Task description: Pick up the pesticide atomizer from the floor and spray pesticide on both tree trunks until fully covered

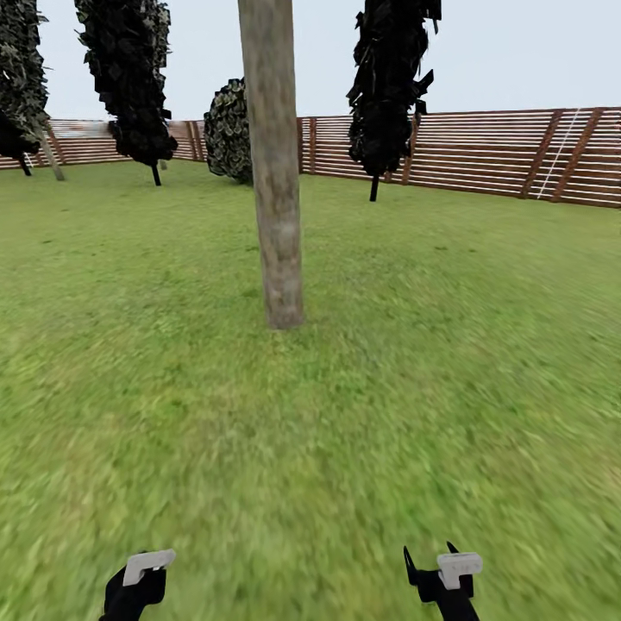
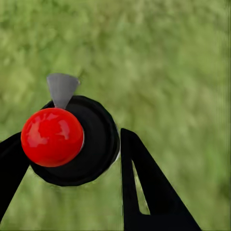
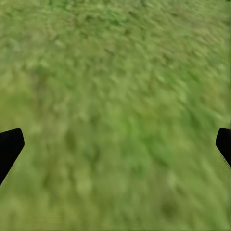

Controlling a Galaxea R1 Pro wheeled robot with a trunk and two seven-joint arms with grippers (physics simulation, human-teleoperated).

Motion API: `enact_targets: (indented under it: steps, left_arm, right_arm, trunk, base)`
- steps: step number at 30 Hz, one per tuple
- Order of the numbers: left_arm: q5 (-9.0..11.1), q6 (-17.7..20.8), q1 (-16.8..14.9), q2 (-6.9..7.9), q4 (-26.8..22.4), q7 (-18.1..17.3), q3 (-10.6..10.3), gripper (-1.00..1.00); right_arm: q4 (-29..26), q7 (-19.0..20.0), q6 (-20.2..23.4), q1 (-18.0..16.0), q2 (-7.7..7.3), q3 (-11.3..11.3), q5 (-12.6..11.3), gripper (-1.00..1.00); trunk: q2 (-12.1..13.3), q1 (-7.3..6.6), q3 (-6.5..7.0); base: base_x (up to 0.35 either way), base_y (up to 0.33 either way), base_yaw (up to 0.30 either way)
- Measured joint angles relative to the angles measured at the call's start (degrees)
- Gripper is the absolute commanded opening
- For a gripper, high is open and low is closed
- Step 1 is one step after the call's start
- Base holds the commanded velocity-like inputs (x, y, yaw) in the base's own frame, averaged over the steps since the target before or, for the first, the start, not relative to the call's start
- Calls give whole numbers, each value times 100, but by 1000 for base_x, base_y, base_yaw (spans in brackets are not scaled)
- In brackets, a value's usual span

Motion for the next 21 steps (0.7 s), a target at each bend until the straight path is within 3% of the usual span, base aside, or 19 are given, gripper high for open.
enact_targets:
  steps: [21]
  left_arm:
    - [0, 0, 2, -4, 0, 0, 1, -100]
  right_arm:
    - [0, 0, 0, -1, 0, 0, 3, 100]
  trunk:
    - [0, 0, 1]
  base:
    - [339, 0, -2]
